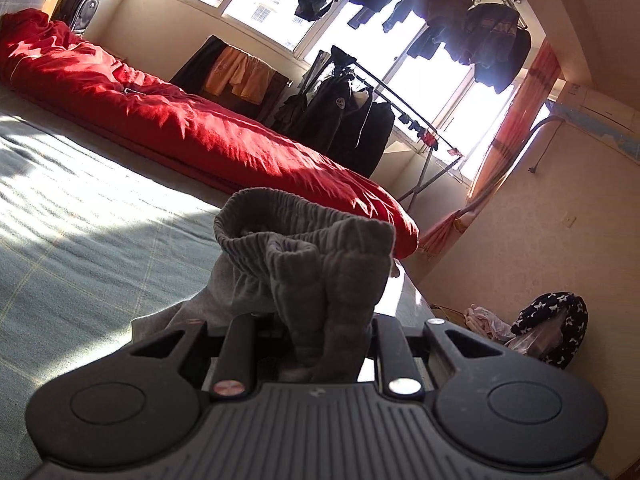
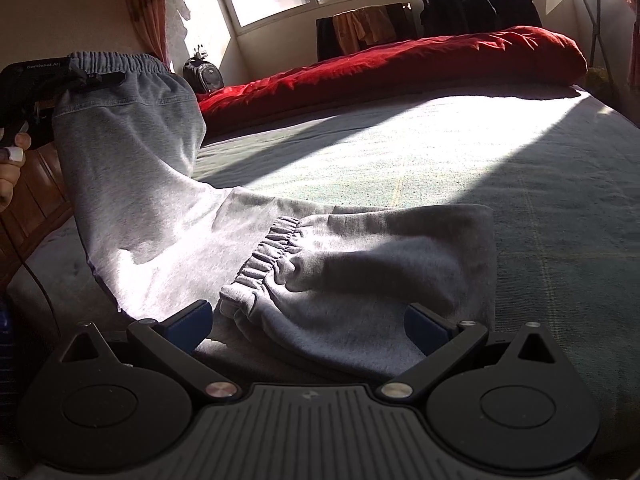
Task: Fold clothes
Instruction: 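Lift the waistband with the left gripper and pull it over the pants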
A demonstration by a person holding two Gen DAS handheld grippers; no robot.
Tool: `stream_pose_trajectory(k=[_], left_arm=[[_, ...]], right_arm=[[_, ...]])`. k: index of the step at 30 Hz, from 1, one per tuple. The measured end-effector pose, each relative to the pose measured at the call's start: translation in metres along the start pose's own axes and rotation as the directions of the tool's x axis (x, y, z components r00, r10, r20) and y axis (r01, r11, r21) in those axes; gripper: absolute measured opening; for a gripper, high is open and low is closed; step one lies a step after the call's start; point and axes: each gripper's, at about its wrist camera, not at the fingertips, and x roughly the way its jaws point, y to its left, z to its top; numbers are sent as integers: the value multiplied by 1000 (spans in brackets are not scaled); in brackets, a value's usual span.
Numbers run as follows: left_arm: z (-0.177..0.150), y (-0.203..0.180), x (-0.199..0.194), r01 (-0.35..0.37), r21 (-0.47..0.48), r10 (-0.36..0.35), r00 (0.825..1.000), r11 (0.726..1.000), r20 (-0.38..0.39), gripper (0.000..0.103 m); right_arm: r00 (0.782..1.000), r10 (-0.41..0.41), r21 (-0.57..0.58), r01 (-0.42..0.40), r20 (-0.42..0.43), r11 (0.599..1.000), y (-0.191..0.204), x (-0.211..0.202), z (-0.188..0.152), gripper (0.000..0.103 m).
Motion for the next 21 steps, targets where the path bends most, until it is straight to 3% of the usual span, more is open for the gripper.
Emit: stream_pose_trajectory(k=[9, 21], left_arm=[[-14, -34, 34, 61, -5, -61, 998, 998, -34, 18], [-37, -76, 55, 96, 65, -92, 994, 993, -64, 18]], right_arm=[[1000, -6, 27, 5, 18, 1000, -12, -11, -2, 103], [999, -16, 78, 13, 39, 997, -34, -23, -8, 103]])
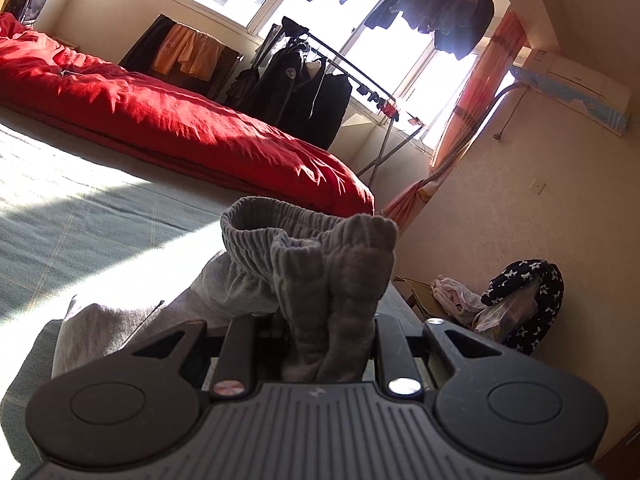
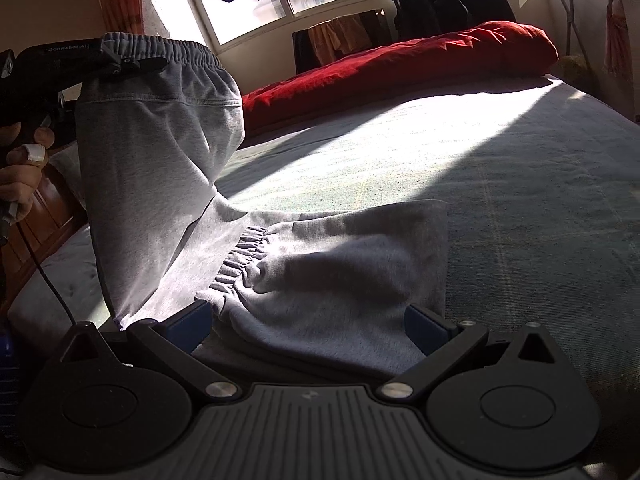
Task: Fold clothes
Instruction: 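Lift the waistband with the left gripper and pull it over the pants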
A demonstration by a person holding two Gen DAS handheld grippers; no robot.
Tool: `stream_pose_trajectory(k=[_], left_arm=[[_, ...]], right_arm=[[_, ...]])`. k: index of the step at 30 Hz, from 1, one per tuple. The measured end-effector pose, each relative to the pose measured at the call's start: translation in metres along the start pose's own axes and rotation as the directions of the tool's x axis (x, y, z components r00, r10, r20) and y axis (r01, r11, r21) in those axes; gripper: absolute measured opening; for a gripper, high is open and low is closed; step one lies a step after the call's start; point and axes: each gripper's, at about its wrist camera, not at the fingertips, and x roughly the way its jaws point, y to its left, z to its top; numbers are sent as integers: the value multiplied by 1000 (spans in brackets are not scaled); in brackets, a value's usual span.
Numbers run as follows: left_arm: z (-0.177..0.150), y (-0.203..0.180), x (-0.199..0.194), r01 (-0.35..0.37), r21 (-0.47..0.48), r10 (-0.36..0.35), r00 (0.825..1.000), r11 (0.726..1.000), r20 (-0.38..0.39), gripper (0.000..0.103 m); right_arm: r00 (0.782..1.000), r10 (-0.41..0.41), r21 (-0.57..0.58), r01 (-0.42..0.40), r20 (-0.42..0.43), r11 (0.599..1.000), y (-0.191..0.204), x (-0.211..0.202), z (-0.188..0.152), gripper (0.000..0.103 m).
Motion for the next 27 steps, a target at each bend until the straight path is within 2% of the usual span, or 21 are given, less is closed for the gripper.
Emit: stream_pose_trajectory(k=[4, 11, 17, 22, 27], left_arm=[[-6, -17, 8, -4, 51, 4, 1000, 999, -4, 18], [-38, -43, 30, -35, 168, 45, 997, 985, -57, 18], [-68, -69, 50, -50, 319, 89, 990, 946, -109, 18], [-98, -90, 64, -65, 452, 140, 981, 890, -136, 19], [-130, -111, 74, -71, 606, 197, 970, 792, -144, 19]], right_arm=[[1000, -1, 20, 1, 1, 1000, -6, -1, -2, 103], [1000, -11, 38, 11, 6, 999, -13, -6, -4, 103], [999, -31, 64, 30, 16, 997, -22, -10, -5, 103], [999, -43, 75, 42, 22, 996, -29, -15, -6, 103], [998, -60, 85, 57, 28, 995, -36, -19, -5, 103]])
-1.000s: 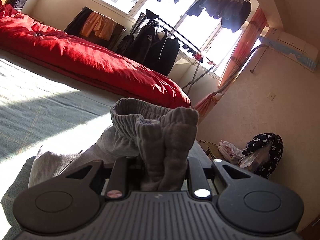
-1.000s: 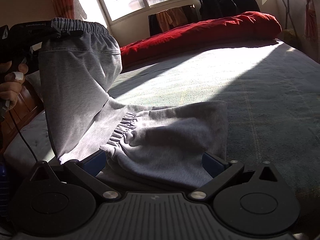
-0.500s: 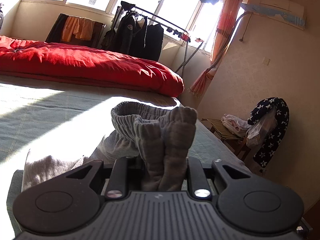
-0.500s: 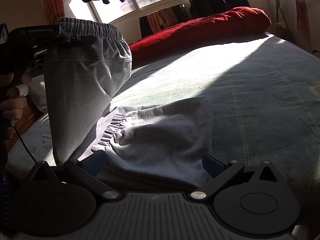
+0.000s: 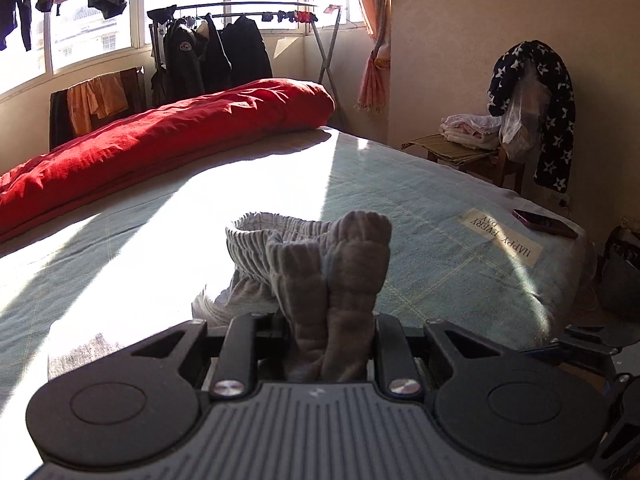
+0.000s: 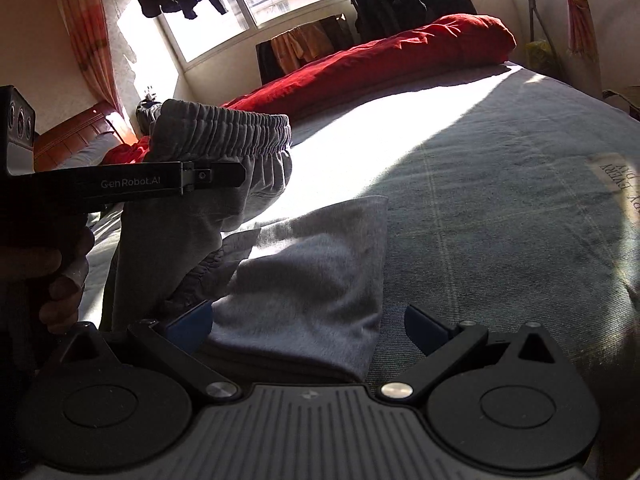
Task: Fold clothes
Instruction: 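Lift the waistband with the left gripper and pull it over the pants, then lower the waistband toward the right gripper while the right gripper approaches it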
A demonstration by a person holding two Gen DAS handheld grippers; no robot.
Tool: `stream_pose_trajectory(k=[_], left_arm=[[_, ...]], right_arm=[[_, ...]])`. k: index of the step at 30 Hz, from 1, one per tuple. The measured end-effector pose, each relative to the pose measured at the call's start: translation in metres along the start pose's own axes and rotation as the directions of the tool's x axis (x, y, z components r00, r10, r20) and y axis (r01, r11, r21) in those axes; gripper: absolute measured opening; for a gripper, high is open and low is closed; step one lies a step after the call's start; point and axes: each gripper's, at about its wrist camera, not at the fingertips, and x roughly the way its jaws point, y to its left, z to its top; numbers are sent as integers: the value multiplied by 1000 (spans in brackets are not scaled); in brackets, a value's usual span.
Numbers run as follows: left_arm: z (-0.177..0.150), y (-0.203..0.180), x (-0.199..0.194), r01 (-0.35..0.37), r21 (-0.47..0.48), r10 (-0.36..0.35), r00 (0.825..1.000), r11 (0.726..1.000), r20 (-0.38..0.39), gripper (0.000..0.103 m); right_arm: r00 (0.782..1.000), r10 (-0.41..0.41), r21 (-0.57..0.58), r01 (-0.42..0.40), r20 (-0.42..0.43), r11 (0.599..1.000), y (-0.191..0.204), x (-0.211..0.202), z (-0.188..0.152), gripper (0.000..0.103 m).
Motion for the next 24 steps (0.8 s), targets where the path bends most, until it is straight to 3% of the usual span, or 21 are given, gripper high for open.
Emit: stream_pose_trajectory(k=[7, 11, 14, 24], left_arm=[[-14, -36, 12, -52, 178, 57, 998, 983, -25, 19], [-24, -56, 19, -90, 298, 102, 994, 950, -25, 19], [-33, -72, 24, -127, 398, 143, 990, 909, -11, 19], [-69, -120, 37, -219, 662, 236, 970, 717, 65, 19]], right_arm=[[999, -50, 18, 49, 11, 999, -19, -10, 1, 103], [997, -80, 65, 78, 22, 995, -35, -14, 2, 103], [996, -88, 85, 86, 27, 993, -41, -14, 3, 103], [993, -116, 90, 114, 18, 989, -51, -12, 2, 103]])
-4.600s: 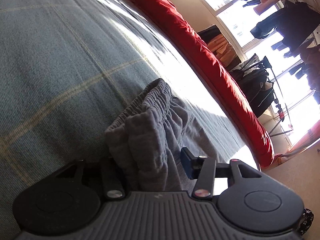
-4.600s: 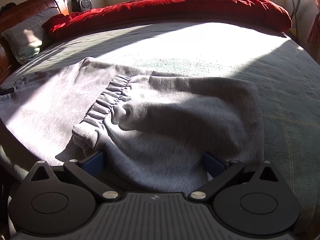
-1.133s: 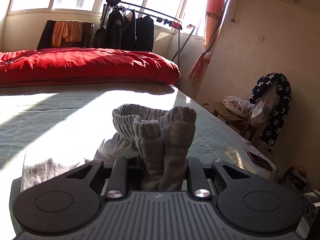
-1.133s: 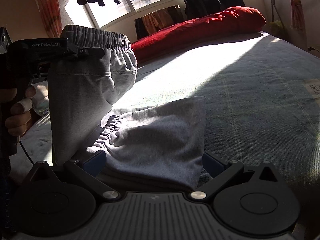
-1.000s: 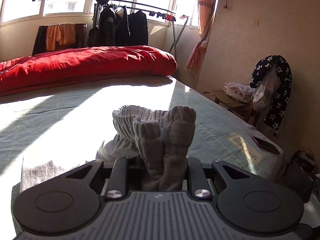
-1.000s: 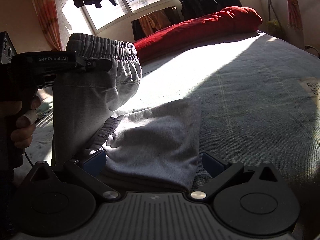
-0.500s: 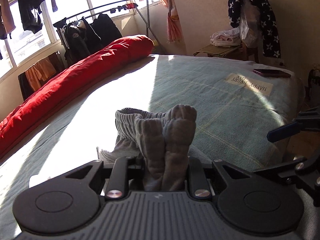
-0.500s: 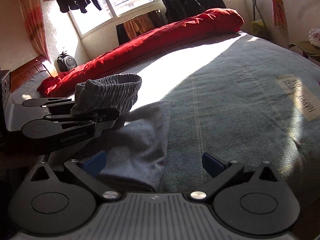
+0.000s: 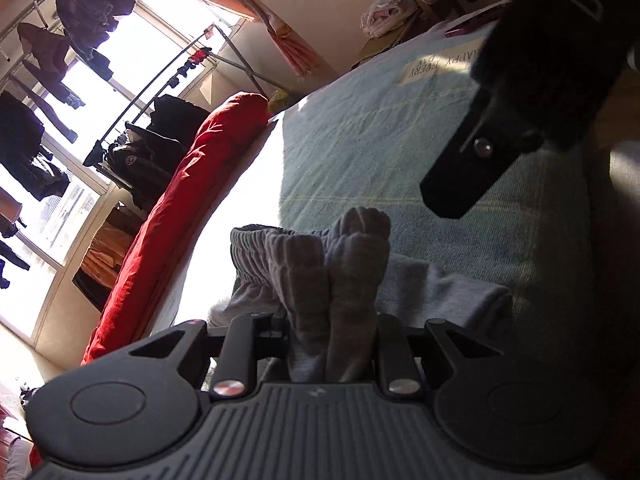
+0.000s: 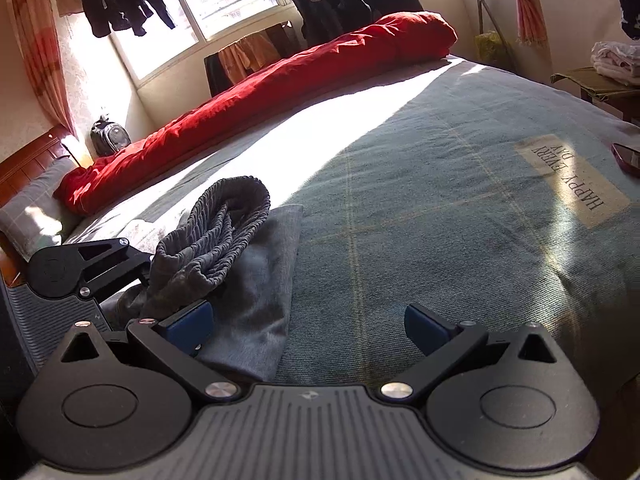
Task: Fold clothes
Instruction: 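Lower the waistband toward the right gripper while the right gripper approaches it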
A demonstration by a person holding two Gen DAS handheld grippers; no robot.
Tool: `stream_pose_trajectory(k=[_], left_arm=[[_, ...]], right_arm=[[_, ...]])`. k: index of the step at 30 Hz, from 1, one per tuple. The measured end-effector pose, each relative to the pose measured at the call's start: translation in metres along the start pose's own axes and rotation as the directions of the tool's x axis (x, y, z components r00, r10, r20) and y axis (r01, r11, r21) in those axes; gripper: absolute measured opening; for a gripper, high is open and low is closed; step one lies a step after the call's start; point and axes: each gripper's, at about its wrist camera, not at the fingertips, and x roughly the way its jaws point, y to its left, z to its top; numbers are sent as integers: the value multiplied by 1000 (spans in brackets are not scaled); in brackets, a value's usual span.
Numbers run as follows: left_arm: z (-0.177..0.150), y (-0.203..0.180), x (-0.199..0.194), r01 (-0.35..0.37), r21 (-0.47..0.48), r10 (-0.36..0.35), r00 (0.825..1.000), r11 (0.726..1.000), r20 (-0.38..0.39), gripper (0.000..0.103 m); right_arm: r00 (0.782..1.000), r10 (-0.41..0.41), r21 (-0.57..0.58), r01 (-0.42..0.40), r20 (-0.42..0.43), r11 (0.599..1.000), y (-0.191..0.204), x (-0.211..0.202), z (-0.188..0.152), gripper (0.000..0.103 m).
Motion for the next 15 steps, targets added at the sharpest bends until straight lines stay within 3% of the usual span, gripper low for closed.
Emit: stream_pose_trajectory(k=[3, 5, 9, 15], left_arm=[[-1, -12, -2, -12, 59, 12, 1000, 998, 13, 20], [-2, -19, -2, -13, 95, 11, 1000, 995, 21, 28], [-8, -34, -2, 2, 168, -6, 1000, 986, 22, 30], [-8, -6, -26, 150, 117, -154, 988, 982, 32, 35]], right_arm=[[1000, -12, 13, 12, 7, 1000, -6, -2, 2, 103], [1000, -20, 15, 19, 14, 1000, -8, -3, 4, 103], [999, -20, 20, 20, 28, 1000, -12, -6, 10, 103], [998, -3, 64, -1, 65, 998, -26, -12, 22, 103]])
